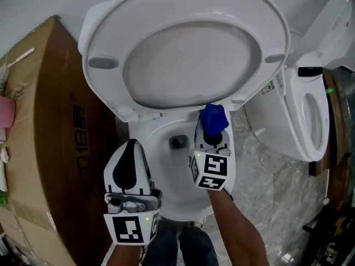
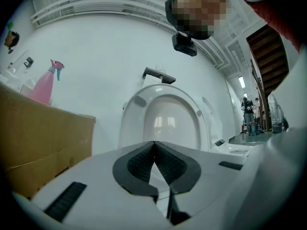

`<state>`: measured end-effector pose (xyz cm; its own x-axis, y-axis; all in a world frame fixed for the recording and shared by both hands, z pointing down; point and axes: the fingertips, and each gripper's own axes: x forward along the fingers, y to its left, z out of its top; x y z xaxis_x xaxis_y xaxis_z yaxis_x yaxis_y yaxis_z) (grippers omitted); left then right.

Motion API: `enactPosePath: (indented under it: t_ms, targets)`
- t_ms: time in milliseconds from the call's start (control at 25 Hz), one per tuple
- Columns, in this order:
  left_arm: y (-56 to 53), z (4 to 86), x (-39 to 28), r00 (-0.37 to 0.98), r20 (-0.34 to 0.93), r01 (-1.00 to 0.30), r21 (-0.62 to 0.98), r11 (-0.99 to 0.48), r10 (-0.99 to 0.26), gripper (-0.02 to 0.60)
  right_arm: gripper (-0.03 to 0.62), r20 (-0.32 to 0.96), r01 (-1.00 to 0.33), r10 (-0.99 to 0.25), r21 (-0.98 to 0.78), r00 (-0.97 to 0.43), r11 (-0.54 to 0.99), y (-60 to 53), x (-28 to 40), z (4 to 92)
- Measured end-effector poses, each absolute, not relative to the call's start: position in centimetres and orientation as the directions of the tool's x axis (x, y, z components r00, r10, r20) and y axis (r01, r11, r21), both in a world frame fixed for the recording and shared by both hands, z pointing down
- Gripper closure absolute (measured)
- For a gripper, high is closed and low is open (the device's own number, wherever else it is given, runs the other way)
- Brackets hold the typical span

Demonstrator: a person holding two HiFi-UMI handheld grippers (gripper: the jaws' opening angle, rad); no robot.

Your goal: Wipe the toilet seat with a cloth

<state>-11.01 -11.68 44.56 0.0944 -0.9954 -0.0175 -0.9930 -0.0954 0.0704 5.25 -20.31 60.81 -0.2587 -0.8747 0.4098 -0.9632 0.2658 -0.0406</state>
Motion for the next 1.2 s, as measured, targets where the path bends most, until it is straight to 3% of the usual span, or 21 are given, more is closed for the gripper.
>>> enactPosePath:
  t_ms: [520, 920, 1200]
  targets:
    - [-11.9, 44.9, -12.7, 0.072, -0.017, -0.994, 0.076, -0.073, -0.997, 0.566, 0.533, 0.454, -0.952, -0.841, -0.065, -0.295, 0.298, -21.3, 1.2, 62.3]
    - [-9.9, 43.9, -17.0, -0.010, -0.006, -0.997, 0.077, 0.009, -1.000, 0.566, 0.533, 0.482, -0.931, -0.797, -0.211, -0.365, 0.298, -19.8, -5.8, 62.8]
    - [-8.7, 43.6, -20.2, -0.066, -0.003, -0.995, 0.077, 0.065, -0.998, 0.566, 0.533, 0.470, -0.810, -0.817, -0.586, -0.334, -0.006, -19.5, -7.3, 62.8]
